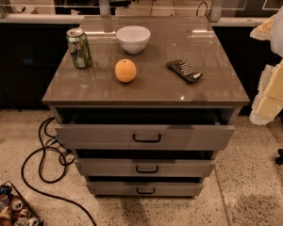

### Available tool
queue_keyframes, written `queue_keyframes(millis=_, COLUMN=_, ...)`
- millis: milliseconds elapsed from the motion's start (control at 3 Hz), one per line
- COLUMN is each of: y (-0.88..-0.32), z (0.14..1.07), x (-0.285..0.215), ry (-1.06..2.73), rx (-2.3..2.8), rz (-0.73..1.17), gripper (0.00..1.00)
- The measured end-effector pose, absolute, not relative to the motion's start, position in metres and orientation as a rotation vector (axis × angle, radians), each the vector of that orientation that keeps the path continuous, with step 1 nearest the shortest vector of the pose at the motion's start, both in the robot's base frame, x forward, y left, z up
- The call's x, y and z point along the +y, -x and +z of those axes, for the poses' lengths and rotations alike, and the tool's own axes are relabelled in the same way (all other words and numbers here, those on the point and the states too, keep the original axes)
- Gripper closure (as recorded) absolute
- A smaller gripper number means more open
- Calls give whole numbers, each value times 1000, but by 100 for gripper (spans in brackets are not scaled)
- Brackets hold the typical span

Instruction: Open bottom drawer

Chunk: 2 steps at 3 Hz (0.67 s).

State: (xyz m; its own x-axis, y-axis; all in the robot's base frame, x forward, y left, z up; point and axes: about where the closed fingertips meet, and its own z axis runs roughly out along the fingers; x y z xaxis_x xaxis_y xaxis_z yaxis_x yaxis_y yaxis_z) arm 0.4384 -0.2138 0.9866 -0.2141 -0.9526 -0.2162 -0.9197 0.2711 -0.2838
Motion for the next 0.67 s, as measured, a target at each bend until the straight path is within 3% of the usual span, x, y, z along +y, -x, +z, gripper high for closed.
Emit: queue_keyframes(millis=667, y=-433, z=967, x=-194, ry=1658, rx=2195, rz=-116, gripper=0)
